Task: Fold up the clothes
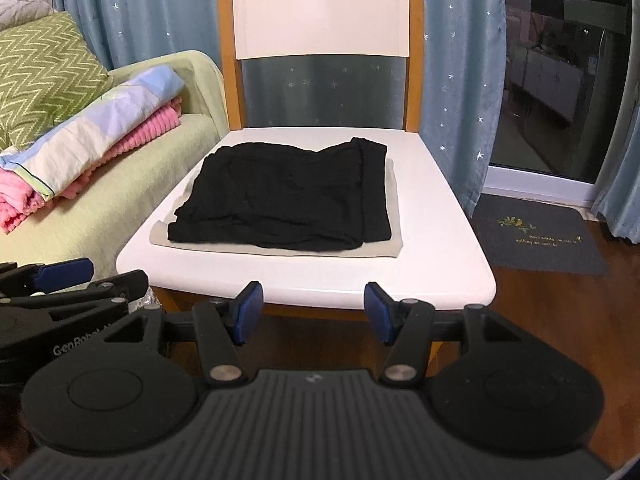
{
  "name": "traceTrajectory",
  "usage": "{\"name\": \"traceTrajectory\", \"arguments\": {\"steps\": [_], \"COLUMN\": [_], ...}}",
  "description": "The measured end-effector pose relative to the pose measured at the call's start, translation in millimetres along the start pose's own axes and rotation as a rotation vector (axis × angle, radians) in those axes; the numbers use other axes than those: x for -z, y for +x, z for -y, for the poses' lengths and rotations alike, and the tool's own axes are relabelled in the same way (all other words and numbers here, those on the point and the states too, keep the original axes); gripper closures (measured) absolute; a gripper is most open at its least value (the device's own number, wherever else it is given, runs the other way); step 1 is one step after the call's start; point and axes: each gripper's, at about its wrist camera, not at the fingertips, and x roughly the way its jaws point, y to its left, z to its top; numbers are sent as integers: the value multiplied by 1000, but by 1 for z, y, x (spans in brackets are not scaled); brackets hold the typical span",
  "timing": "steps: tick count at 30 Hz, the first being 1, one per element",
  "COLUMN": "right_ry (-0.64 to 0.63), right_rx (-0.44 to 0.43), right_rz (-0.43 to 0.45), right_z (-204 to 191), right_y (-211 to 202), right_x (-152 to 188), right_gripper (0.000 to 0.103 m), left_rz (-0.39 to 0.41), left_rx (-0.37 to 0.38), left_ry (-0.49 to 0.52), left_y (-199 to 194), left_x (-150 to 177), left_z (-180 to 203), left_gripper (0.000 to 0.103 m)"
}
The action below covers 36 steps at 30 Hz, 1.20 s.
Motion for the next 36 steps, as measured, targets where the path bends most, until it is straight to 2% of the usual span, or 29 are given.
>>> {"name": "traceTrajectory", "arguments": {"steps": [16, 36], "right_ry": [16, 26], "right_rx": [7, 13], "right_rz": [-13, -28], "right_z": [-4, -1], "right_y": [6, 16], "right_x": [-3, -5], "right_gripper": [51, 51], "left_rz": [-40, -50], "left_rx": [0, 29], "left_ry": [10, 44], "left_y": [12, 21], "left_x": [-2, -9], "left_z": [-3, 0], "left_gripper": [47, 47]}}
